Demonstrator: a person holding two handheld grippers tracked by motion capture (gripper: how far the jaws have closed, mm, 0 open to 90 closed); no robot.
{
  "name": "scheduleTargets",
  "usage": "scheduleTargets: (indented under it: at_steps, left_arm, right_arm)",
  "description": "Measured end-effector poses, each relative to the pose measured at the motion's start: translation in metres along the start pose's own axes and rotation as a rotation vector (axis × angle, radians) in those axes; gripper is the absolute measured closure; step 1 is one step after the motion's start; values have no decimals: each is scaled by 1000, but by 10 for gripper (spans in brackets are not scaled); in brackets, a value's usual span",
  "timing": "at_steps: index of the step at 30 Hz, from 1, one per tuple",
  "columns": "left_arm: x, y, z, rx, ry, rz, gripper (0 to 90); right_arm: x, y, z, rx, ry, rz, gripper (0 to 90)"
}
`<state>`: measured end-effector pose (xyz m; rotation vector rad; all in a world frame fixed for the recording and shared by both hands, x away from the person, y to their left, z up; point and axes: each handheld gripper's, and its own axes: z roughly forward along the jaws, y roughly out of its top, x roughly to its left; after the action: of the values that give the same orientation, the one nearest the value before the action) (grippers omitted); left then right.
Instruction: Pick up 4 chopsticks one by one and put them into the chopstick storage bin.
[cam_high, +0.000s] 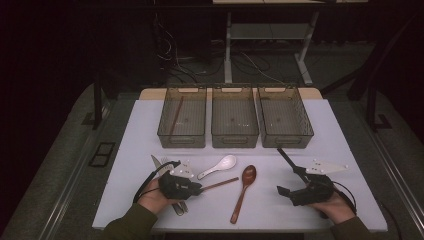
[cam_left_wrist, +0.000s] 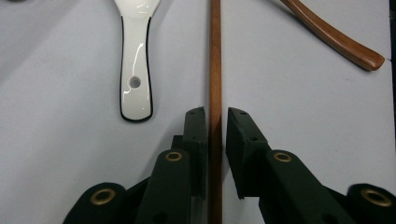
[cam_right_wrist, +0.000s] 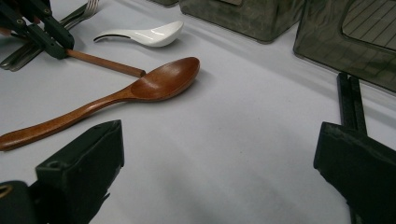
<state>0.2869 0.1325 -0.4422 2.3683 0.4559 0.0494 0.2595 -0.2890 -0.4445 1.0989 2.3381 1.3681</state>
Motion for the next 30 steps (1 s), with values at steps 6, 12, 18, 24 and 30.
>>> scheduleTargets:
  at_steps: [6, 12, 18, 24, 30]
  left_arm:
    - [1, 0, 0, -1, -8, 3, 825]
    - [3, -1, 0, -8, -24, -6, 833]
    - [3, 0, 0, -1, -33, -9, 835]
    - [3, 0, 0, 0, -38, -21, 836]
    - [3, 2, -4, -8, -42, -25, 835]
  right_arm:
    - [0, 0, 0, 0, 1, 0, 16]
    - [0, 0, 0, -1, 0, 0, 16]
    - [0, 0, 0, 0, 1, 0, 16]
    - [0, 0, 0, 0, 2, -1, 16]
    - [0, 0, 0, -1, 1, 0, 16]
